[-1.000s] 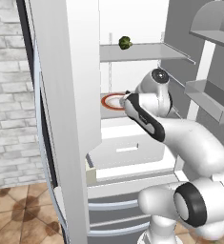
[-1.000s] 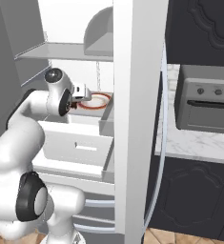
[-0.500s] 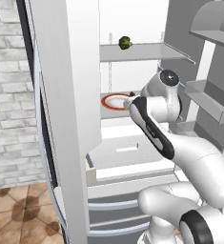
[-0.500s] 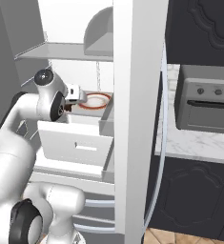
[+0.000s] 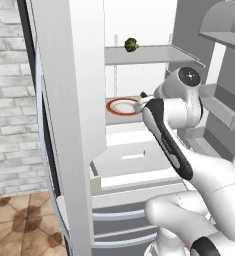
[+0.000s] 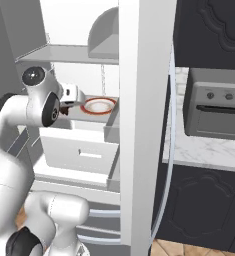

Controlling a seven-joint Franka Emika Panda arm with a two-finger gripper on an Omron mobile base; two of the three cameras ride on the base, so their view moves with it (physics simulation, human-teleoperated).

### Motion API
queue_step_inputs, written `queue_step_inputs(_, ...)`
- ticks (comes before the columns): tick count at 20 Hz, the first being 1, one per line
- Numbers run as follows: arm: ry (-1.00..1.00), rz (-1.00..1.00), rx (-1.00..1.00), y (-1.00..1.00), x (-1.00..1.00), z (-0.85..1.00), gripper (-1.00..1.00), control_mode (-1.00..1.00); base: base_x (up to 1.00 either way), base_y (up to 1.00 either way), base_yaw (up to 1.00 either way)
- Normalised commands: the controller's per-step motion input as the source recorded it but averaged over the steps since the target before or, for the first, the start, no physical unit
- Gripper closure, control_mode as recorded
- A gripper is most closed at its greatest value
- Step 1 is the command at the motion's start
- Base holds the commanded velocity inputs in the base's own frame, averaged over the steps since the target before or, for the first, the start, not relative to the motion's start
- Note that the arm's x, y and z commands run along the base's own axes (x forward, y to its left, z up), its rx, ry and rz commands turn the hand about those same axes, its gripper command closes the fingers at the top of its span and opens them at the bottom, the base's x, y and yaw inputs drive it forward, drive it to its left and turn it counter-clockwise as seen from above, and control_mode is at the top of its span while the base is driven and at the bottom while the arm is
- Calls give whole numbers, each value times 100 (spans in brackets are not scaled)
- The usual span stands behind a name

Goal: Transport the chicken drumstick from the fridge to the microwave and turn on the microwave.

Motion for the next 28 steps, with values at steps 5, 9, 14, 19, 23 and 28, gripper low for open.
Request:
queue_step_inputs(5,0,0,1,-2,-49,32,100,-100,0,0,0)
queue_step_inputs(9,-6,0,0,-4,-51,22,100,-100,0,0,0)
queue_step_inputs(14,-4,0,2,-6,-48,34,100,-100,0,0,0)
queue_step_inputs(19,-1,0,1,-11,-40,34,100,-100,0,0,0)
queue_step_inputs(23,0,0,1,-13,-43,36,100,-100,0,0,0)
queue_step_inputs(28,0,0,0,-8,-45,28,100,-100,0,0,0)
